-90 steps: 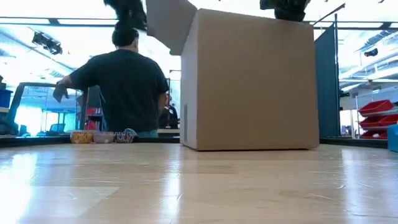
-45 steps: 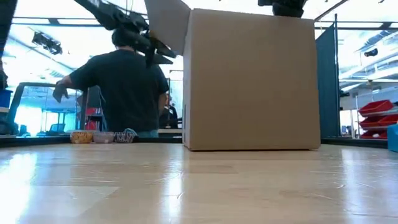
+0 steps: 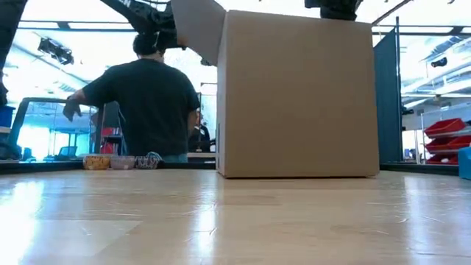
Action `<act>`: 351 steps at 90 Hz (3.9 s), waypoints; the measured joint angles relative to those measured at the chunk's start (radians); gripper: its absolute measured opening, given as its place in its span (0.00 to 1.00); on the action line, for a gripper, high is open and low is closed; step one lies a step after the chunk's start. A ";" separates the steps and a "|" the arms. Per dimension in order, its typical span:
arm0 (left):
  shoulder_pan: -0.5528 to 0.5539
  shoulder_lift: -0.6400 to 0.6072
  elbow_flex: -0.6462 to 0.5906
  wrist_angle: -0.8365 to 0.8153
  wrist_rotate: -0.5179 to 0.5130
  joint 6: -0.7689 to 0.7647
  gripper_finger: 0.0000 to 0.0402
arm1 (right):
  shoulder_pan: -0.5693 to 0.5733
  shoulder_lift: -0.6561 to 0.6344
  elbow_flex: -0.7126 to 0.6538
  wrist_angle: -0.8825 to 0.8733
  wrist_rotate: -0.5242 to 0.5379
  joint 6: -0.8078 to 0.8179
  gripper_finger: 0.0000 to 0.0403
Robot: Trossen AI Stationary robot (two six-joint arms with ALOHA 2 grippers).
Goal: Wrap mug
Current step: Close the cardboard box
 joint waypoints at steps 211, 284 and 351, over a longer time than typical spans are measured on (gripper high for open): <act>-0.558 -0.016 0.006 -0.530 -0.934 0.297 0.38 | 0.098 0.042 0.306 -0.206 0.670 0.297 0.18; -0.510 -0.054 0.000 -0.562 -0.958 0.328 0.38 | -0.304 -0.230 0.352 -0.527 0.075 0.578 0.03; -0.511 -0.054 0.000 -0.565 -0.966 0.337 0.38 | -0.206 -0.210 0.201 -0.231 -0.218 0.470 0.00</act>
